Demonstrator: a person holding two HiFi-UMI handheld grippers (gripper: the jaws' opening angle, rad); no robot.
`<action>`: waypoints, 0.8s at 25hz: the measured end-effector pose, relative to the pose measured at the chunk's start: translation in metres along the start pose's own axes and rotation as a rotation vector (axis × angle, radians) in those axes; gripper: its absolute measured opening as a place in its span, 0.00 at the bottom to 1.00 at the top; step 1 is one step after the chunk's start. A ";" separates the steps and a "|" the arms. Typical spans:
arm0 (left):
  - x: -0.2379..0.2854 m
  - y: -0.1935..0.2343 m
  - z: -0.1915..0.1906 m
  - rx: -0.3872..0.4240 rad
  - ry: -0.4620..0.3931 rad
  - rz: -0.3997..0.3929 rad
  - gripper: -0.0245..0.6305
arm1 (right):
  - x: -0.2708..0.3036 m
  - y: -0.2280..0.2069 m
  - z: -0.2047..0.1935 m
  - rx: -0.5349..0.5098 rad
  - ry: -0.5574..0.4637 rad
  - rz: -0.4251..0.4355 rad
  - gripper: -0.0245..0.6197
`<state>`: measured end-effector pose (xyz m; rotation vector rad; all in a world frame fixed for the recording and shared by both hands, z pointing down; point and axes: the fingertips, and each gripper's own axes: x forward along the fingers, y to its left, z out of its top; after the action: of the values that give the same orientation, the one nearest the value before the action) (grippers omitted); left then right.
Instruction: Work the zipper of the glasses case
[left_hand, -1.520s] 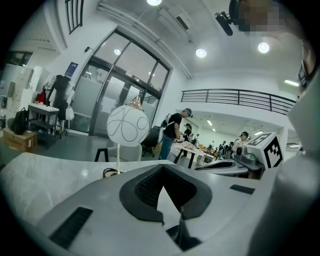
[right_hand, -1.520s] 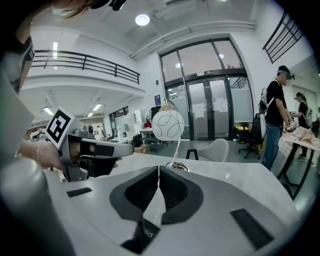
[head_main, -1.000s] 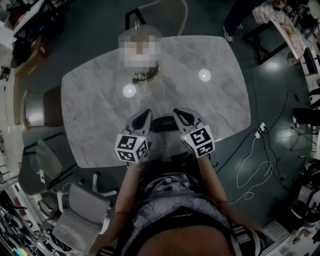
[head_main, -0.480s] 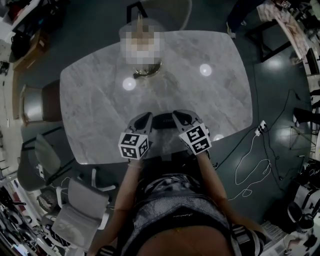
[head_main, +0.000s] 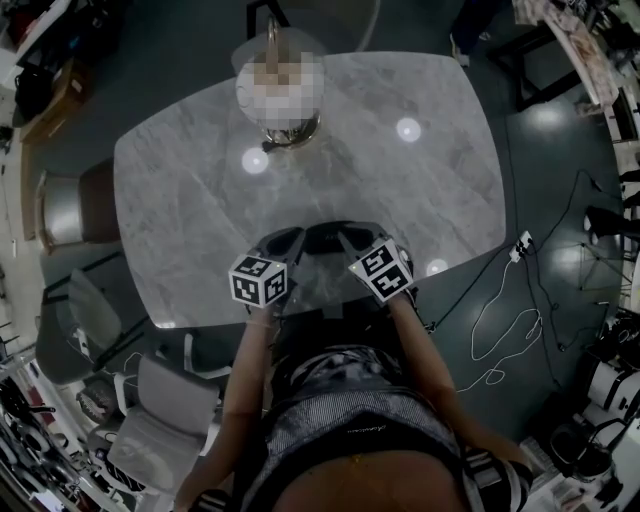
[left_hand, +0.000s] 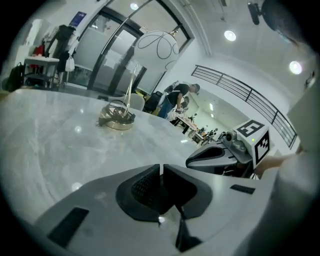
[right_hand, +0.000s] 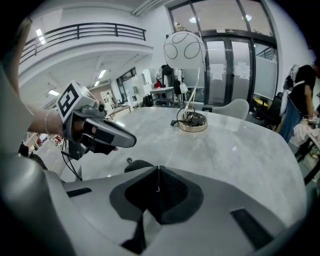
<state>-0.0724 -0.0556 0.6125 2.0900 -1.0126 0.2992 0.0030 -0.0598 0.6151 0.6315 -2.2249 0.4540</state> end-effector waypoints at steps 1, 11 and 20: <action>0.001 -0.001 -0.002 -0.028 0.015 -0.046 0.05 | 0.002 0.001 -0.003 -0.003 0.013 0.005 0.13; 0.008 0.012 -0.026 -0.142 0.202 -0.244 0.36 | 0.014 0.011 -0.033 -0.099 0.103 0.022 0.13; 0.034 -0.003 -0.064 0.039 0.463 -0.350 0.46 | 0.006 0.025 -0.040 -0.203 0.102 0.033 0.13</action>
<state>-0.0402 -0.0261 0.6710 2.0526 -0.3644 0.5907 0.0082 -0.0213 0.6423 0.4558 -2.1524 0.2662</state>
